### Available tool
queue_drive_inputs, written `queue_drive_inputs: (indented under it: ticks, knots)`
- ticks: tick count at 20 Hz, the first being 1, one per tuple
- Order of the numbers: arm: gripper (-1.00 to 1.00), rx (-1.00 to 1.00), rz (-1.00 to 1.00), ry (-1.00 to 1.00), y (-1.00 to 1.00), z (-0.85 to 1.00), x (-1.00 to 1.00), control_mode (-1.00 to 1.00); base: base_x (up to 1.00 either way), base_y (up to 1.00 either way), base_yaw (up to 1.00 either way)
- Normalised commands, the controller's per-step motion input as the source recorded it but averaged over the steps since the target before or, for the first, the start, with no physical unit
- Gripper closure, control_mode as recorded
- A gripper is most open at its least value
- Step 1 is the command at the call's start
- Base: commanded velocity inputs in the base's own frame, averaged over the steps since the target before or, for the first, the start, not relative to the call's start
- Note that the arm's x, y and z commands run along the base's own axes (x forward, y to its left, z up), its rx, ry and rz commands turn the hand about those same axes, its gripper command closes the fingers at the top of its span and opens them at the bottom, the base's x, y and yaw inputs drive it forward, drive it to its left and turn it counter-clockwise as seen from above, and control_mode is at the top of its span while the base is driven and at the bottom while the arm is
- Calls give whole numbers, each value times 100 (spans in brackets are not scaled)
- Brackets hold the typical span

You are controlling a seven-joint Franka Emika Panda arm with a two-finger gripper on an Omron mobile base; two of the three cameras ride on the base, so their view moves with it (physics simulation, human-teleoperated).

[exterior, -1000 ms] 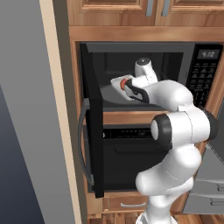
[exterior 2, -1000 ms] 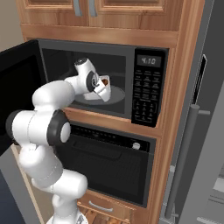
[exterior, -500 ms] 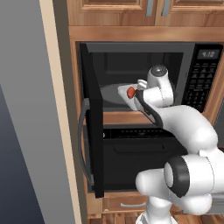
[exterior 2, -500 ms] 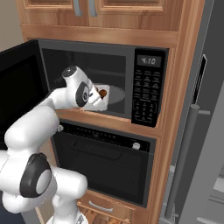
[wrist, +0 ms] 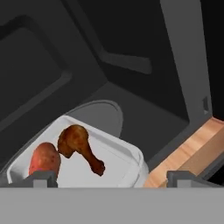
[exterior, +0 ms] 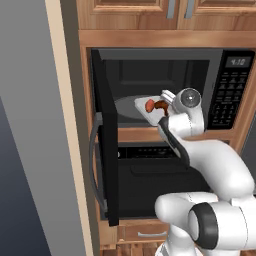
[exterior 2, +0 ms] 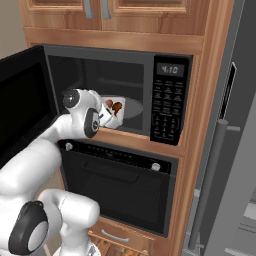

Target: Place the tupperware containing the chicken drumstick and sweet potato meal in the microwave. Close the microwave door and press the start button to reheat the meal.

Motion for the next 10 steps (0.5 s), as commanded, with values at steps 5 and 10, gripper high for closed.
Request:
queue_drive_inputs:
  ticks: [5,10]
  knots:
    - [-100,0,3,0,1,68,-31,-100,0,0,0]
    - [-100,-1,13,0,9,83,-79,-100,0,0,0]
